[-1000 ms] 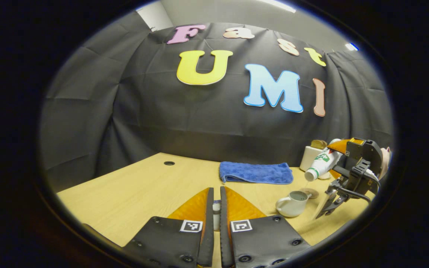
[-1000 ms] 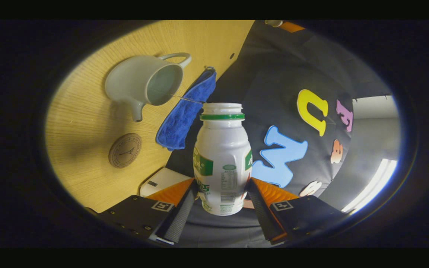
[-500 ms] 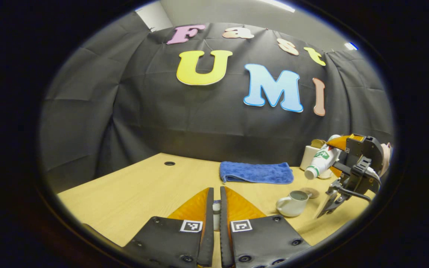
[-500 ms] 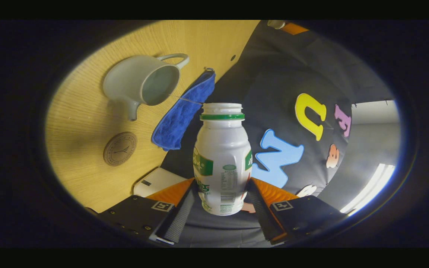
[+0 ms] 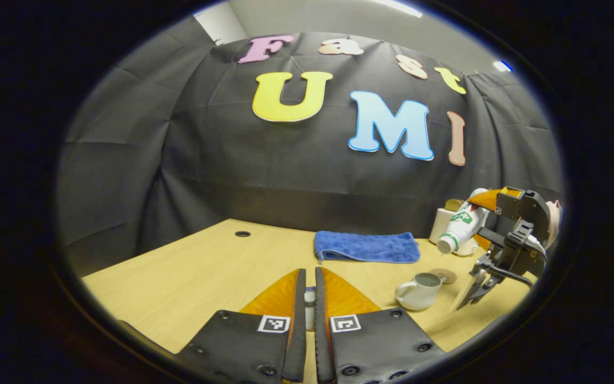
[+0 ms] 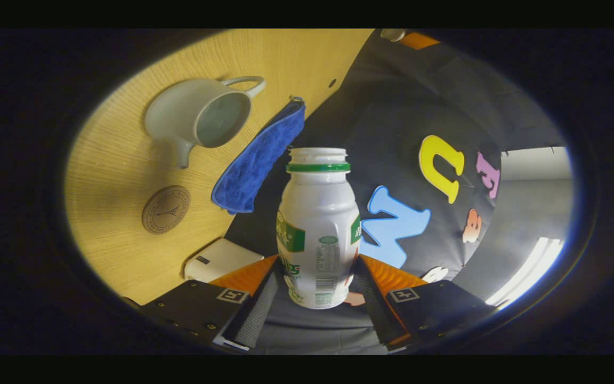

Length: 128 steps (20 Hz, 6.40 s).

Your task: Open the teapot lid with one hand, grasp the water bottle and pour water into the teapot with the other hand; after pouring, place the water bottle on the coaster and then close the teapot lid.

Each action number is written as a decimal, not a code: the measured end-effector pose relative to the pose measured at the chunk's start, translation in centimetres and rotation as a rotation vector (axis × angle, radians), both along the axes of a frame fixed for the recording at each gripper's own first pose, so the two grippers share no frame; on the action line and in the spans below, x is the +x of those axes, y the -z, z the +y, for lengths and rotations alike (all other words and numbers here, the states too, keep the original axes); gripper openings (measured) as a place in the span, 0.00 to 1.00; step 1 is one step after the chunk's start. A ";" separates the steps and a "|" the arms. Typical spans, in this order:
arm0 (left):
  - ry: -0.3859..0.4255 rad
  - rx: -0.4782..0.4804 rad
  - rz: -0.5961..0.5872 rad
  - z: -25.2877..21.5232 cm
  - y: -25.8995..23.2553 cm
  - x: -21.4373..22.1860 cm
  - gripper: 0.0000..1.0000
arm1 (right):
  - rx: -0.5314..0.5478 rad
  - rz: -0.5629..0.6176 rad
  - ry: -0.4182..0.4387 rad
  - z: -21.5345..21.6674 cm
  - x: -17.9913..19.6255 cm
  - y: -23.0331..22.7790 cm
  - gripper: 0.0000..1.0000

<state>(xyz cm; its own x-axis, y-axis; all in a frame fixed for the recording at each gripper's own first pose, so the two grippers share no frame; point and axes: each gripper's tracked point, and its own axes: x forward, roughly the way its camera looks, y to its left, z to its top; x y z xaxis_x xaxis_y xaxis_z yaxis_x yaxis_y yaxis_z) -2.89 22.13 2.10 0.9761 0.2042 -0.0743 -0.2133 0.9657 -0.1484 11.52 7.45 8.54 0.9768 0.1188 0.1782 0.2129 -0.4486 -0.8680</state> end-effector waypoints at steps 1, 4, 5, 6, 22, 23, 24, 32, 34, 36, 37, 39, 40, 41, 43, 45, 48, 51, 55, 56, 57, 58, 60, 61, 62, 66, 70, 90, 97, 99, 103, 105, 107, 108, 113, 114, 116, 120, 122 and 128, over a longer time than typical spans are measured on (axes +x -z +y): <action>0.000 0.000 -0.001 0.0 0.0 0.0 0.17 | 0.028 0.005 0.001 -0.2 0.0 0.3 0.80; 0.001 -0.003 -0.001 -0.1 0.1 0.0 0.17 | 0.174 0.053 0.016 -1.3 0.1 2.6 0.81; 0.000 -0.003 -0.001 -0.1 0.1 0.0 0.17 | 0.238 0.072 0.023 -1.6 0.1 3.5 0.80; 0.000 -0.004 0.000 0.0 0.1 0.0 0.17 | 0.305 0.096 0.029 -1.8 0.0 4.5 0.80; 0.034 0.058 0.005 -3.4 0.3 0.6 0.14 | 1.448 0.362 0.001 -1.0 -1.1 8.7 0.81; 0.040 0.069 0.005 -4.1 0.2 0.7 0.14 | 1.509 0.361 -0.010 -1.2 -0.9 8.4 0.81; 0.048 0.076 0.004 -4.8 0.2 0.9 0.14 | 1.562 0.355 -0.023 -1.4 -0.9 8.1 0.81; 0.134 0.082 0.021 -11.5 1.0 3.6 0.14 | 1.939 0.296 -0.132 -3.5 -1.2 5.8 0.80; 0.150 0.091 0.007 -12.9 0.2 4.8 0.14 | 1.979 0.290 -0.137 -4.4 -1.3 5.7 0.80; 0.173 0.087 -0.010 -14.4 -0.5 6.3 0.17 | 2.007 0.279 -0.137 -5.3 -1.4 5.8 0.81; 0.184 0.086 -0.016 -15.2 -0.7 7.2 0.17 | 2.019 0.277 -0.138 -5.6 -1.4 5.9 0.81; 0.205 0.083 -0.016 -16.6 -0.7 8.8 0.17 | 2.037 0.265 -0.140 -6.3 -1.6 5.7 0.80; 0.210 0.082 -0.015 -17.2 -0.7 9.6 0.17 | 2.038 0.259 -0.140 -6.6 -1.7 5.6 0.80; 0.220 0.082 -0.015 -17.8 -0.6 10.4 0.13 | 2.039 0.254 -0.139 -7.0 -1.8 5.6 0.80; 0.233 0.089 -0.011 -18.8 -0.1 11.8 0.13 | 2.052 0.254 -0.146 -7.2 -1.8 5.3 0.80; 0.233 0.102 0.004 -19.2 0.8 12.7 0.17 | 2.068 0.258 -0.154 -7.3 -1.9 5.2 0.80; 0.244 0.097 0.013 -19.9 1.5 13.7 0.17 | 2.077 0.262 -0.161 -7.5 -2.0 5.1 0.80; 0.260 0.110 0.005 -20.9 1.5 14.4 0.17 | 2.085 0.278 -0.160 -7.3 -1.8 5.4 0.80; 0.270 0.141 0.010 -21.7 1.9 14.9 0.17 | 2.087 0.286 -0.160 -7.3 -1.9 5.4 0.80; 0.271 0.143 0.015 -21.8 2.2 15.0 0.17 | 2.087 0.286 -0.159 -7.3 -1.8 5.4 0.80; 0.272 0.141 0.022 -21.8 2.4 15.1 0.17 | 2.086 0.287 -0.159 -7.3 -1.9 5.5 0.80; 0.269 0.142 0.022 -21.8 2.4 15.0 0.17 | 2.086 0.287 -0.159 -7.3 -1.9 5.5 0.80; 0.265 0.144 0.024 -21.6 2.5 15.1 0.14 | 2.088 0.290 -0.158 -7.3 -1.9 5.5 0.80; 0.262 0.145 0.023 -21.6 2.6 15.0 0.14 | 2.088 0.293 -0.158 -7.3 -1.9 5.6 0.80; 0.259 0.145 0.024 -21.5 2.6 15.0 0.17 | 2.088 0.295 -0.157 -7.3 -1.9 5.6 0.80; 0.255 0.141 0.031 -21.3 3.2 15.1 0.14 | 2.086 0.304 -0.158 -7.0 -1.9 5.7 0.80; 0.252 0.134 0.027 -21.3 3.1 15.0 0.16 | 2.083 0.315 -0.148 -7.0 -1.8 6.0 0.80; 0.115 0.080 -0.060 -14.7 -0.5 12.6 0.21 | 1.995 0.350 -0.107 -5.4 0.7 6.4 0.80; 0.046 0.032 -0.078 -11.3 -1.2 11.4 0.24 | 1.985 0.386 -0.070 -4.4 4.1 6.6 0.80; 0.045 0.008 -0.076 -11.0 -1.1 11.4 0.24 | 1.982 0.404 -0.055 -4.1 5.2 7.1 0.80; 0.030 0.004 -0.076 -10.7 -1.3 11.2 0.24 | 1.984 0.434 -0.027 -3.5 7.0 8.1 0.80; 0.030 -0.004 -0.080 -10.6 -1.3 11.2 0.24 | 1.989 0.452 -0.008 -3.4 7.5 8.9 0.80; 0.032 -0.016 -0.080 -10.5 -1.2 11.2 0.24 | 1.987 0.460 0.011 -3.4 7.9 9.5 0.80; 0.033 -0.022 -0.078 -10.5 -1.2 11.2 0.22 | 1.988 0.463 0.020 -3.4 7.9 9.7 0.80; 0.037 -0.040 -0.072 -10.5 -1.0 11.3 0.24 | 1.989 0.490 0.057 -3.4 8.1 11.0 0.80; 0.036 -0.039 -0.071 -10.5 -1.1 11.3 0.24 | 1.995 0.486 0.050 -3.4 8.2 10.9 0.80; 0.035 -0.040 -0.071 -10.5 -1.0 11.3 0.24 | 1.999 0.488 0.050 -3.5 8.1 10.9 0.80; 0.039 -0.039 -0.064 -10.5 -0.8 11.4 0.24 | 1.975 0.491 0.053 -3.5 8.1 11.2 0.82; 0.040 -0.041 -0.062 -10.5 -0.8 11.4 0.24 | 1.986 0.496 0.038 -3.4 7.9 10.9 0.84; 0.045 -0.045 -0.051 -10.5 -0.5 11.5 0.24 | 1.980 0.474 -0.004 -3.7 6.9 9.7 0.84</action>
